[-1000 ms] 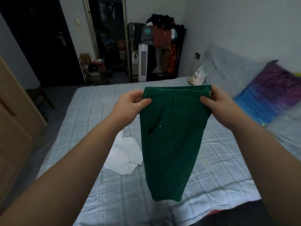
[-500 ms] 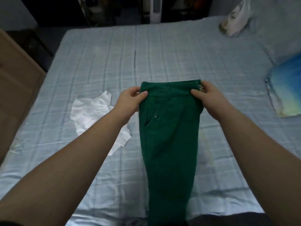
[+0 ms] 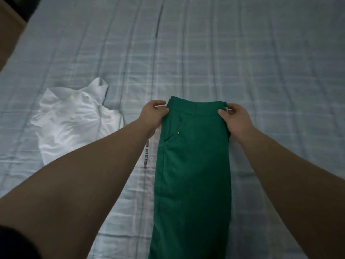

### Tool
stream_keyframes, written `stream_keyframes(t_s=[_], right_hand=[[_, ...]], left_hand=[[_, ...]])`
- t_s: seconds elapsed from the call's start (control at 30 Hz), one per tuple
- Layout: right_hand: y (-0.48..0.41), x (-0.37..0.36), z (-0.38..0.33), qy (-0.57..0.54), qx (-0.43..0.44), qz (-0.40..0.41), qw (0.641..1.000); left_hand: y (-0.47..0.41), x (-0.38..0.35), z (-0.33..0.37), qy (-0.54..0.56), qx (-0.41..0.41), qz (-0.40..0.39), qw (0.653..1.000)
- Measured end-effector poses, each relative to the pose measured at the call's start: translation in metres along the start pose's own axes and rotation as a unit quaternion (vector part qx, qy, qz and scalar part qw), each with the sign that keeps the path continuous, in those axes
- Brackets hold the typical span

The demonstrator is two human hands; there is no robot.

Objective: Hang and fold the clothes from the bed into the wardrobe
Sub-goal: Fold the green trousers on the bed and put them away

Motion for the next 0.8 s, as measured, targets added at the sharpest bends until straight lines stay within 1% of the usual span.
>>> stream_keyframes(t_s=[0.07,0.13,0.2,0.27,0.33,0.43,0.57,0.7,0.8], right_hand=[[-0.011,-0.005,0.014,0.021,0.002,0.023,1.000],[-0.007,-0.002,0.022,0.047,0.020,0.051,0.997],[0.010,-0.002,0.033,0.061,0.043,0.052,0.996],[0.036,-0.002,0.049,0.060,0.047,0.048,0.996],[0.068,-0.002,0.065,0.037,0.029,0.044,0.998],[0.119,-0.003,0.091,-0.011,-0.026,0.037,0.999],[0.175,-0.002,0.121,0.033,-0.068,0.025,0.997],[0.224,0.005,0.140,0.058,-0.112,0.037,0.991],[0.265,0.008,0.156,0.061,-0.154,0.034,0.986]], left_hand=[[-0.015,-0.003,-0.014,-0.006,0.000,0.006,1.000],[-0.018,-0.006,-0.025,-0.037,-0.019,0.012,0.999],[-0.007,-0.007,-0.038,-0.067,-0.044,0.011,0.997],[0.010,-0.007,-0.057,-0.078,-0.057,-0.001,0.995],[0.031,-0.002,-0.074,-0.086,-0.061,-0.003,0.994],[0.062,0.015,-0.103,-0.132,-0.042,0.028,0.990],[0.105,0.040,-0.142,-0.169,-0.002,0.074,0.983],[0.159,0.046,-0.180,-0.239,0.018,0.054,0.969],[0.198,0.053,-0.206,-0.259,0.041,0.033,0.965]])
Point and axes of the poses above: each hand's wrist, its own y-axis away from the middle knuckle, its own x-axis out of the back of the hand, z = x × y, the point moved 10 cm from there along -y, towards the middle knuckle, and after that the axes turned 4 degrees about z, right-handed, at the moved point
